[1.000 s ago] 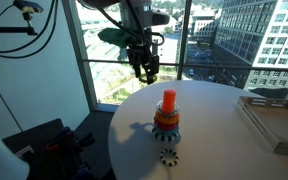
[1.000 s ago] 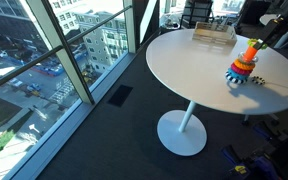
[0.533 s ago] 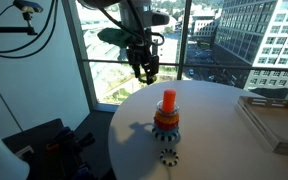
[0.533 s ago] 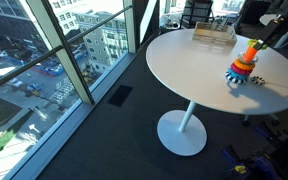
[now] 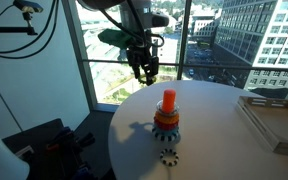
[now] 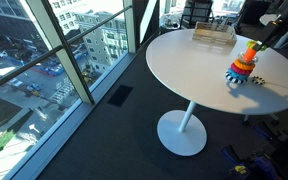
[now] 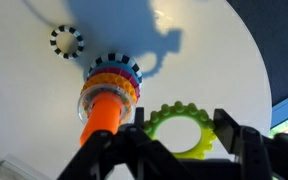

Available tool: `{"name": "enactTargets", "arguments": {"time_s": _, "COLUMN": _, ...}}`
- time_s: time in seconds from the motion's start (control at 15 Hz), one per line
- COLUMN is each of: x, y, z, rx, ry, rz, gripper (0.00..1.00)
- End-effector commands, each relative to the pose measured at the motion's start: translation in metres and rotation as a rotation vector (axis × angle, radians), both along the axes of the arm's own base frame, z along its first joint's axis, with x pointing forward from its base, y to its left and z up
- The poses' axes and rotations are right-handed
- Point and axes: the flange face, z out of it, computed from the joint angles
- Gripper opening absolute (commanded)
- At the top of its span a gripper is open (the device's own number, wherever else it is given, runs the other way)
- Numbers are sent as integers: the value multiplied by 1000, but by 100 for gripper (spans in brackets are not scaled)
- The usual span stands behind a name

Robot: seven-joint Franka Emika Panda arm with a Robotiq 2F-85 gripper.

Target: Remove the green ring from the orange rod and put it on the table

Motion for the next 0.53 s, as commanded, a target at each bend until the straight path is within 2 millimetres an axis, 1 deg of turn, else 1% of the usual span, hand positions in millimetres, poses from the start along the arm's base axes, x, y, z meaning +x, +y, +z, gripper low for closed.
{"name": "enactTargets", "arguments": {"time_s": 0.0, "x": 9, "y": 8, "z": -2, "rx": -6, "ry": 1, "rz": 26, "gripper": 45}}
{"name": "enactTargets", "arguments": {"time_s": 0.2, "x": 15, "y": 19, "z": -10, "rx": -11, "ry": 19, "rz": 52, "gripper": 45}}
{"name": "enactTargets", "arguments": {"time_s": 0.47, "x": 24, "y": 31, "z": -29, "rx": -15, "ry": 56, "rz": 81, "gripper": 45}}
